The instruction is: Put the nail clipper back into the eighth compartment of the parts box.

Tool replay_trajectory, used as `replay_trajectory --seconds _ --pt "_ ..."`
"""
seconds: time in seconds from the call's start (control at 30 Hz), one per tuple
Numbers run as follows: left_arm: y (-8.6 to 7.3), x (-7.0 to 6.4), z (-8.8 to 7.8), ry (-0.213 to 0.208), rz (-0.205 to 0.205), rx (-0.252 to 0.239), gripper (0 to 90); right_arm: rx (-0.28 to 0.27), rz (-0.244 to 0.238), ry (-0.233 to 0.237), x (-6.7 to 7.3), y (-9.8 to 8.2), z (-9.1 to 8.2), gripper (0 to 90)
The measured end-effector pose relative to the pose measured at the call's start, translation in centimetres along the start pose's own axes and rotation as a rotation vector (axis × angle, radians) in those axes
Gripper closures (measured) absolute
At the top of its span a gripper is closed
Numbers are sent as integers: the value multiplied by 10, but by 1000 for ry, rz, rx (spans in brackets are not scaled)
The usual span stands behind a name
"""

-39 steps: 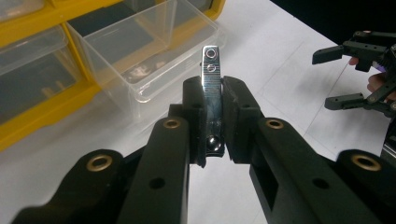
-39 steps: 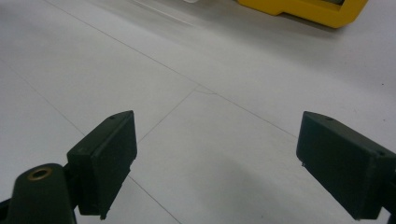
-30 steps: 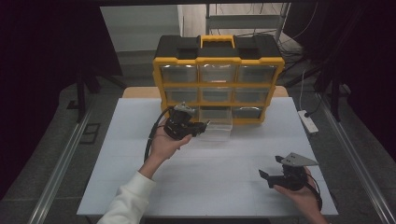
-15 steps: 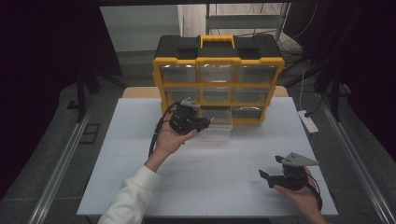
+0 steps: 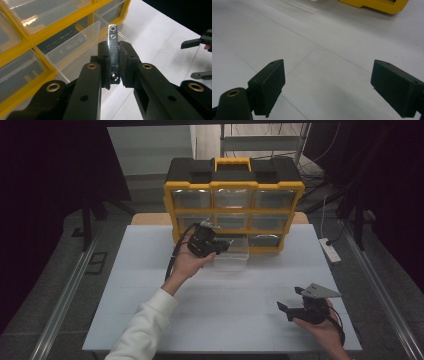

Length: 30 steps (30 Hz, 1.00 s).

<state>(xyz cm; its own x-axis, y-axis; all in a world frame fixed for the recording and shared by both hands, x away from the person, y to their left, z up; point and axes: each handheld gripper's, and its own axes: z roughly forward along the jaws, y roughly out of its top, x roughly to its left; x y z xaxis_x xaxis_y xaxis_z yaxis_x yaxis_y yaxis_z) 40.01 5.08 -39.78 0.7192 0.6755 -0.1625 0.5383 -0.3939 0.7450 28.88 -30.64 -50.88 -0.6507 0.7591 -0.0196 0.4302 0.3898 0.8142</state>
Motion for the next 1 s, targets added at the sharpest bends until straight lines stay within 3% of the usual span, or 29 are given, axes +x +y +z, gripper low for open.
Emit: replay_trajectory --seconds 0.23,0.5,1.0 --pt "11 3 9 18 18 17 799 1 -1 0 0 0 0 125" --pt "19 11 24 34 8 20 799 5 -2 -1 0 0 1 125" --pt "15 15 40 48 17 63 798 8 -2 -2 0 -1 1 125"
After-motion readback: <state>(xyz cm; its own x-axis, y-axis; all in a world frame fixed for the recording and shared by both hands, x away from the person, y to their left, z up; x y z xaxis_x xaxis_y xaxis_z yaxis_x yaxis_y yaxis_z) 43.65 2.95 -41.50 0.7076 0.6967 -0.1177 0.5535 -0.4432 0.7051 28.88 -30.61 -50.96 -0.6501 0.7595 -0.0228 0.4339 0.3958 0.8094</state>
